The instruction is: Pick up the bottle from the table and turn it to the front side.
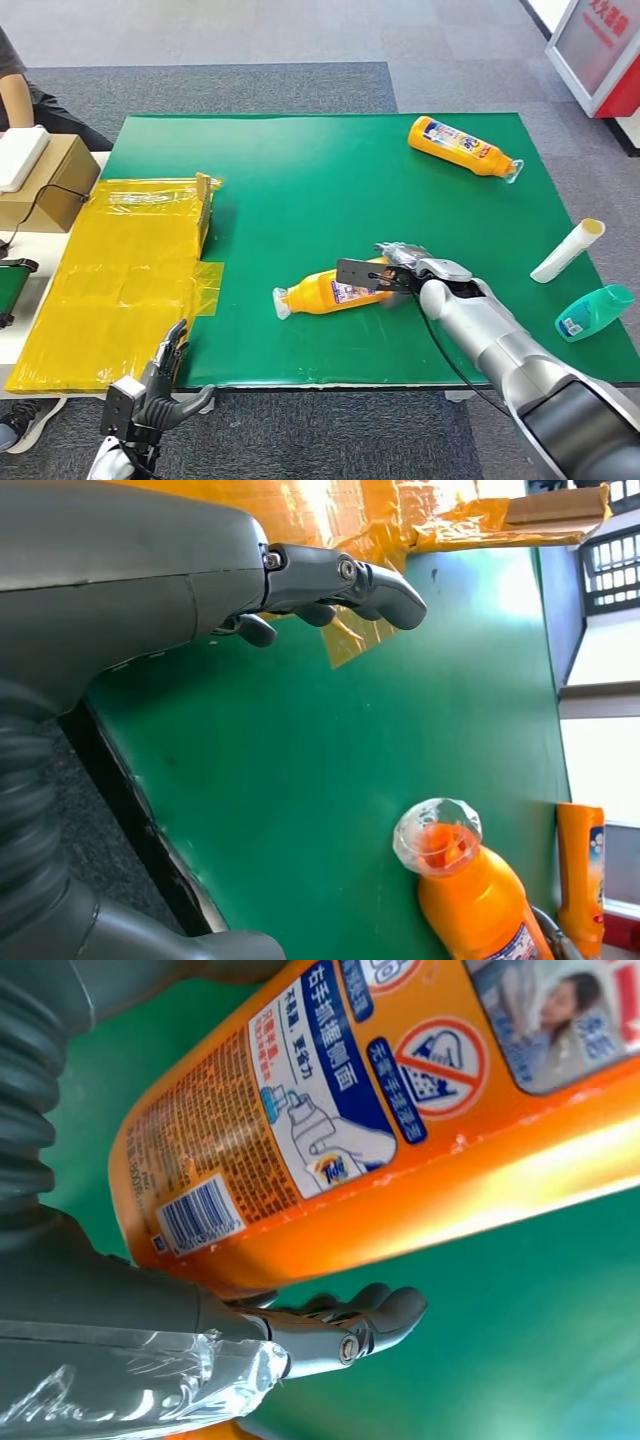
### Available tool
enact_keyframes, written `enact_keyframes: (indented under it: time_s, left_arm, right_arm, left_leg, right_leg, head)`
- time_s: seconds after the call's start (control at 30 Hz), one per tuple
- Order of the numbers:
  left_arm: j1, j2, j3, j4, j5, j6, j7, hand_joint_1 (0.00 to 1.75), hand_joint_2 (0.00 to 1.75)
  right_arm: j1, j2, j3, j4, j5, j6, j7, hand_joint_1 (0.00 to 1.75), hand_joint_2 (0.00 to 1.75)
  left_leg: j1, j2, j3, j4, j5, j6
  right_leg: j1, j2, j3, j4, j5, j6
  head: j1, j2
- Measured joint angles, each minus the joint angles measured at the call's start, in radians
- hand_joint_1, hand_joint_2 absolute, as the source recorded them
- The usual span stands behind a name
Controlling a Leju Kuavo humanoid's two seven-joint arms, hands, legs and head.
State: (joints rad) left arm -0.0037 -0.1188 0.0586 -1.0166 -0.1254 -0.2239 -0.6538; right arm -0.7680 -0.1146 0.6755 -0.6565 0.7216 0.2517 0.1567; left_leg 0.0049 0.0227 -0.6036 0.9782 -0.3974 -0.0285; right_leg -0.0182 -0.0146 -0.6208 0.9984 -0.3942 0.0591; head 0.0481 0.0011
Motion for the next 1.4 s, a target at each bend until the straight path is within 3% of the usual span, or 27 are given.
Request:
enact_keyframes:
  time_s: [0.1, 0.13, 0.47, 0.67, 0.87, 1.1, 1.27, 1.4]
  left_arm:
    - [-0.003, 0.001, 0.0, 0.005, 0.001, 0.0, 0.0, 0.0, 1.75]
    - [-0.003, 0.002, 0.0, 0.006, 0.001, -0.001, 0.0, 0.0, 1.75]
    - [-0.005, 0.006, 0.0, 0.013, 0.006, -0.001, -0.001, 0.0, 1.75]
    - [0.001, 0.009, 0.002, 0.012, 0.009, -0.003, -0.002, 0.0, 1.75]
    - [0.025, 0.009, 0.023, -0.012, 0.031, -0.027, 0.001, 0.0, 1.75]
    - [0.033, 0.007, 0.032, -0.04, 0.064, -0.067, 0.011, 0.0, 1.75]
    - [-0.016, 0.004, 0.02, -0.074, 0.179, -0.213, 0.054, 0.0, 1.75]
    - [-0.074, 0.006, -0.011, -0.112, 0.226, -0.262, 0.095, 0.0, 1.75]
  right_arm:
    - [-0.009, 0.006, 0.008, 0.027, 0.0, 0.001, -0.007, 1.7, 1.75]
    - [-0.011, 0.006, 0.01, 0.033, 0.0, 0.001, -0.009, 1.75, 1.75]
    - [-0.013, 0.007, 0.017, 0.037, -0.025, -0.013, -0.022, 1.75, 1.75]
    - [0.02, -0.011, 0.003, -0.055, -0.09, -0.055, -0.036, 1.75, 1.75]
    - [0.164, -0.052, -0.087, -0.324, -0.226, -0.145, -0.08, 1.75, 1.75]
    - [0.327, -0.06, -0.175, -0.549, -0.307, -0.171, -0.152, 1.75, 1.75]
    - [0.451, -0.007, -0.191, -0.622, -0.363, -0.192, -0.27, 1.75, 1.75]
    - [0.513, 0.039, -0.182, -0.624, -0.384, -0.193, -0.321, 1.75, 1.75]
  left_leg:
    - [0.0, 0.0, 0.0, 0.0, 0.0, 0.0]
    - [0.0, 0.0, 0.0, 0.0, 0.0, 0.0]
    - [0.0, 0.0, 0.001, 0.0, 0.0, 0.0]
    - [0.0, 0.0, 0.001, 0.0, 0.0, 0.0]
    - [0.0, 0.0, 0.001, 0.0, 0.0, 0.0]
    - [0.0, -0.001, 0.0, 0.0, -0.001, -0.001]
    - [0.0, -0.001, 0.0, 0.0, 0.0, -0.001]
    - [0.0, -0.001, 0.0, 0.0, 0.0, -0.001]
  right_leg:
    - [0.0, 0.0, 0.0, 0.0, 0.0, 0.0]
    - [0.0, 0.0, 0.0, 0.0, 0.0, 0.0]
    - [0.0, 0.0, 0.001, 0.0, 0.0, 0.0]
    - [0.0, 0.0, 0.001, 0.0, 0.0, 0.0]
    - [0.0, -0.001, 0.0, 0.0, 0.0, 0.0]
    - [0.0, -0.001, 0.0, 0.0, -0.001, -0.001]
    - [0.001, -0.001, 0.0, 0.0, -0.001, -0.001]
    - [0.001, -0.001, 0.0, 0.0, 0.0, -0.001]
  head:
    - [0.0, 0.0]
    - [0.0, 0.0]
    - [0.0, 0.0]
    - [0.0, 0.0]
    - [0.0, 0.0]
    - [0.0, 0.0]
    - [0.0, 0.0]
    - [0.0, 0.0]
